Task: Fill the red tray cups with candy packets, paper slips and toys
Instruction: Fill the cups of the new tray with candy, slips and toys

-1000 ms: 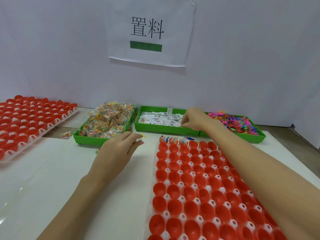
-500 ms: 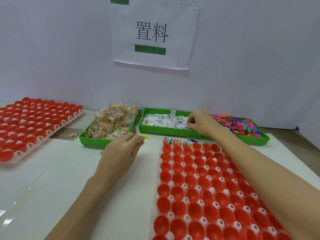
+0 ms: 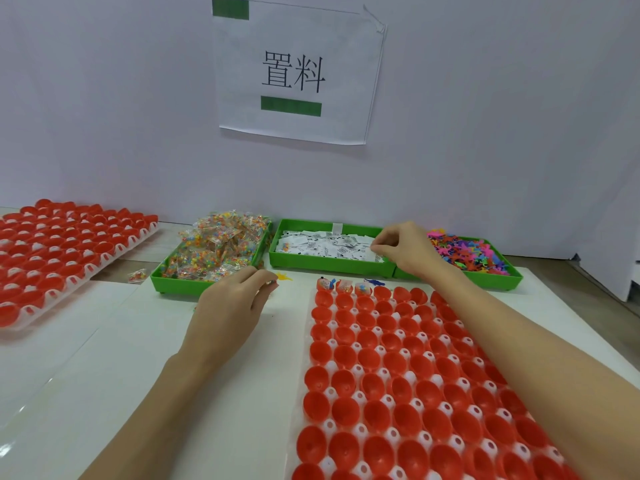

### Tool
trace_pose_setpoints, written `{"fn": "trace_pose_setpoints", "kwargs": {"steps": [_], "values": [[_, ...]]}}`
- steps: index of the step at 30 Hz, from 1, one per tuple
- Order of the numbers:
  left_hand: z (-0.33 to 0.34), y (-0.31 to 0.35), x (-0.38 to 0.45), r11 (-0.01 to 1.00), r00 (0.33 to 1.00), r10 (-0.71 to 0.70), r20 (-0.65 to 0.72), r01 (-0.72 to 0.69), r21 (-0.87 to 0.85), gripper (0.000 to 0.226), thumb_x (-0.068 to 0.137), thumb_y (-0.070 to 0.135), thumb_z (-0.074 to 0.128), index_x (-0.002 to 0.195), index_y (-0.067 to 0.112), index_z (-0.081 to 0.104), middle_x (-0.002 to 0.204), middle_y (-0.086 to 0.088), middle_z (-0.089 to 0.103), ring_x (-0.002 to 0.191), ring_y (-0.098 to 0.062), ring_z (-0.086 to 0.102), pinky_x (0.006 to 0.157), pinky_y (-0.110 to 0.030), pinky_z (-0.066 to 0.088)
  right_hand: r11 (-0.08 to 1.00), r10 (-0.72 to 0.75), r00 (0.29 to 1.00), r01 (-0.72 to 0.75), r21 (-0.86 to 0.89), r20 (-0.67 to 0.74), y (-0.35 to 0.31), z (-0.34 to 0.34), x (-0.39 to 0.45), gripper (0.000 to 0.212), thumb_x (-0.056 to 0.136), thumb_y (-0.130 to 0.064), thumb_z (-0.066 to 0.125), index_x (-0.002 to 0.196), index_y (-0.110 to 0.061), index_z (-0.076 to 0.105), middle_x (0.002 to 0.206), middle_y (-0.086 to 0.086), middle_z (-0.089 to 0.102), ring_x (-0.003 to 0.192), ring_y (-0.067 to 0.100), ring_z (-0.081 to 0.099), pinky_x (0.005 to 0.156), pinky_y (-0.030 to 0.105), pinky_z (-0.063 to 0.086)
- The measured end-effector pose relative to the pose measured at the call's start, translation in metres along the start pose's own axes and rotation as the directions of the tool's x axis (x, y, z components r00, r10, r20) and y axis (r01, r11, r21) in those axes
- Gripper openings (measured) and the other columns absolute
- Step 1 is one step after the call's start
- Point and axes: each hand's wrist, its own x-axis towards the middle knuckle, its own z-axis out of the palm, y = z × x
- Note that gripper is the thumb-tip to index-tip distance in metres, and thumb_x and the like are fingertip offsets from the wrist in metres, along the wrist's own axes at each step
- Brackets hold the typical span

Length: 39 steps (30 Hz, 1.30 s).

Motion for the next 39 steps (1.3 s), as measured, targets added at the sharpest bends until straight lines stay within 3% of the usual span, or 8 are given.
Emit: {"fn": "trace_pose_setpoints", "kwargs": {"steps": [7, 16, 20, 26, 28, 31, 34, 39], "values": [[0.002, -0.001, -0.003, 0.997, 0.998, -0.066, 0.011, 0.066, -0.046, 0.007, 0.090, 0.007, 0.077, 0.097, 0.006, 0.078, 0.091, -0.006, 0.075, 0.065, -0.033, 0.063, 0.061, -0.039, 0.054, 0.999, 0.033, 0.997, -0.034, 0.010, 0.066, 0.008, -0.004, -0.007, 0.019, 0.098, -0.006, 0.064, 0.113, -0.008, 0.077, 0.117, 0.008, 0.073, 0.106, 0.018, 0.065, 0.095, 0.030, 0.052], [0.006, -0.002, -0.003, 0.994, 0.997, -0.079, 0.010, 0.080, -0.074, 0.006, 0.090, 0.009, 0.078, 0.096, 0.008, 0.078, 0.088, -0.004, 0.074, 0.062, -0.030, 0.061, 0.061, -0.040, 0.055, 0.992, -0.004, 1.000, 0.001, -0.130, -0.030, 0.007, 0.004, -0.004, 0.017, 0.100, -0.014, 0.063, 0.108, -0.005, 0.075, 0.101, 0.008, 0.075, 0.083, 0.013, 0.063, 0.069, 0.019, 0.045], [0.010, -0.004, -0.004, 0.993, 0.996, -0.087, 0.001, 0.087, -0.074, 0.006, 0.088, 0.009, 0.080, 0.093, 0.011, 0.078, 0.086, -0.001, 0.074, 0.060, -0.026, 0.061, 0.059, -0.038, 0.055, 0.976, -0.005, 0.998, -0.008, -0.219, -0.059, 0.008, 0.007, -0.004, 0.020, 0.103, -0.016, 0.056, 0.106, -0.002, 0.070, 0.087, 0.008, 0.072, 0.070, 0.017, 0.063, 0.074, 0.035, 0.053], [0.010, -0.003, -0.003, 0.982, 0.992, -0.129, -0.015, 0.125, -0.144, 0.007, 0.087, 0.010, 0.081, 0.093, 0.013, 0.078, 0.078, 0.004, 0.075, 0.054, -0.019, 0.061, 0.058, -0.039, 0.057, 0.989, -0.042, 0.989, 0.020, -0.147, -0.144, 0.002, 0.005, -0.008, 0.014, 0.100, -0.014, 0.059, 0.102, -0.007, 0.071, 0.093, 0.004, 0.071, 0.082, 0.015, 0.063, 0.076, 0.029, 0.053], [0.010, 0.003, -0.002, 0.924, 0.968, -0.251, 0.009, 0.242, -0.297, 0.007, 0.088, 0.014, 0.080, 0.094, 0.015, 0.079, 0.074, 0.009, 0.076, 0.056, -0.013, 0.068, 0.060, -0.035, 0.059, 0.999, -0.022, 0.981, 0.013, -0.051, -0.191, -0.003, -0.001, -0.013, 0.012, 0.101, -0.014, 0.060, 0.102, -0.007, 0.070, 0.088, 0.001, 0.070, 0.077, 0.013, 0.065, 0.075, 0.027, 0.054], [0.006, 0.018, 0.004, 0.675, 0.896, -0.414, 0.160, 0.420, -0.606, 0.006, 0.089, 0.015, 0.079, 0.094, 0.017, 0.079, 0.078, 0.004, 0.079, 0.063, -0.017, 0.074, 0.065, -0.024, 0.060, 0.993, 0.017, 0.978, 0.007, 0.117, -0.207, -0.014, -0.012, -0.028, 0.008, 0.101, -0.013, 0.061, 0.101, -0.011, 0.068, 0.077, -0.001, 0.070, 0.054, 0.000, 0.063, 0.057, 0.017, 0.050], [-0.002, 0.036, 0.009, 0.441, 0.862, -0.404, 0.306, 0.477, -0.760, 0.011, 0.090, 0.013, 0.076, 0.099, 0.014, 0.081, 0.087, -0.006, 0.080, 0.077, -0.025, 0.077, 0.073, -0.021, 0.059, 0.966, 0.039, 0.988, 0.001, 0.258, -0.151, -0.029, -0.022, -0.054, 0.009, 0.101, -0.011, 0.061, 0.102, -0.013, 0.070, 0.077, 0.002, 0.072, 0.049, 0.003, 0.060, 0.057, 0.022, 0.052], [-0.012, 0.066, 0.010, 0.273, 0.849, -0.316, 0.424, 0.509, -0.816, 0.022, 0.090, 0.018, 0.070, 0.106, 0.003, 0.070, 0.096, -0.015, 0.080, 0.087, -0.031, 0.078, 0.080, -0.025, 0.059, 0.925, -0.047, 0.999, 0.051, 0.376, -0.021, -0.054, -0.034, -0.115, 0.016, 0.095, -0.010, 0.069, 0.104, -0.021, 0.076, 0.085, -0.006, 0.076, 0.067, 0.002, 0.068, 0.067, 0.019, 0.056]]}}
